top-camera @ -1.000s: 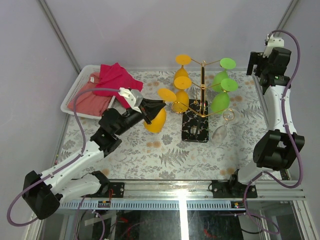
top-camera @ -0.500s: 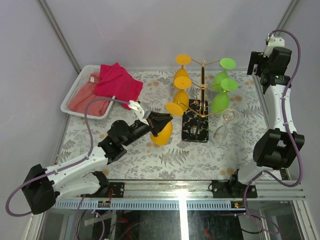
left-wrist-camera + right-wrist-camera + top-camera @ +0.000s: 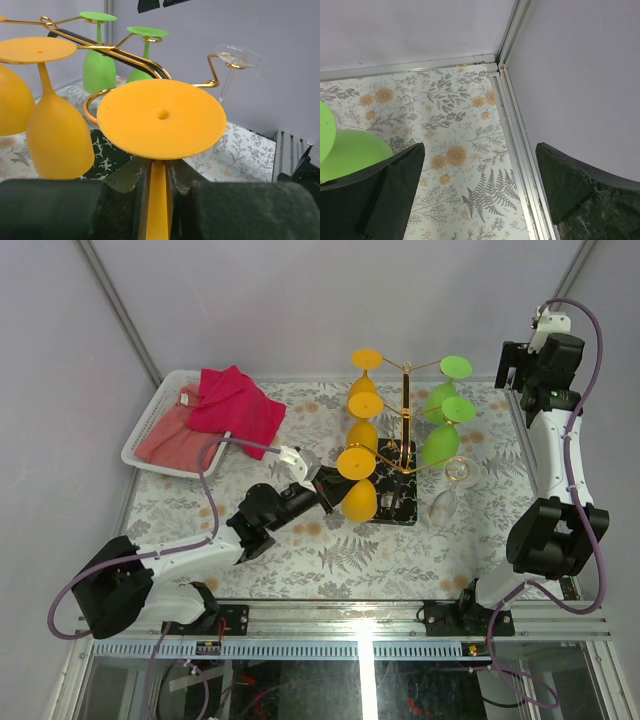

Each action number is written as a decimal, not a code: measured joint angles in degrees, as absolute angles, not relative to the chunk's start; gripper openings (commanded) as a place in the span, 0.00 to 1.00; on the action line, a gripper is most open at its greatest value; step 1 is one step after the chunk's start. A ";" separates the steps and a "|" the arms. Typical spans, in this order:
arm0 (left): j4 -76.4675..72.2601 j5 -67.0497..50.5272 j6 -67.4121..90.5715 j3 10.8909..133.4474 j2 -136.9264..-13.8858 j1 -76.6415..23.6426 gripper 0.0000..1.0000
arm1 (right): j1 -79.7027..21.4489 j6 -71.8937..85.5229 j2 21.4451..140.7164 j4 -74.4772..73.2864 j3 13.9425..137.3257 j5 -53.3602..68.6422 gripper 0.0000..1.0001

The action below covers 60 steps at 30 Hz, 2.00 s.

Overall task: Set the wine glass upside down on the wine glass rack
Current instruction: Turn the wine glass upside down at the wine rack.

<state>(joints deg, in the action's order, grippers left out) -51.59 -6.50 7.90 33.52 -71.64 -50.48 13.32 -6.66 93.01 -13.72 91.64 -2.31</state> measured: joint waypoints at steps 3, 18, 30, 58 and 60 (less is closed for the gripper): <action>-53.78 -6.57 7.90 33.52 -72.77 -50.59 0.00 | 13.41 -6.66 93.01 -13.43 91.64 -2.28 0.99; -57.10 -6.46 7.73 35.18 -77.12 -50.65 0.00 | 13.89 -6.98 93.01 -13.39 91.64 -2.33 0.99; -56.84 -2.42 7.42 37.58 -79.99 -50.63 0.00 | 14.02 -7.07 93.01 -13.15 91.00 -2.31 0.99; -57.01 8.45 6.22 33.74 -75.13 -50.59 0.00 | 14.26 -7.09 93.01 -12.95 90.13 -2.26 0.99; -56.88 7.75 5.85 33.67 -74.52 -50.59 0.00 | 14.26 -7.09 93.01 -12.95 90.13 -2.26 0.99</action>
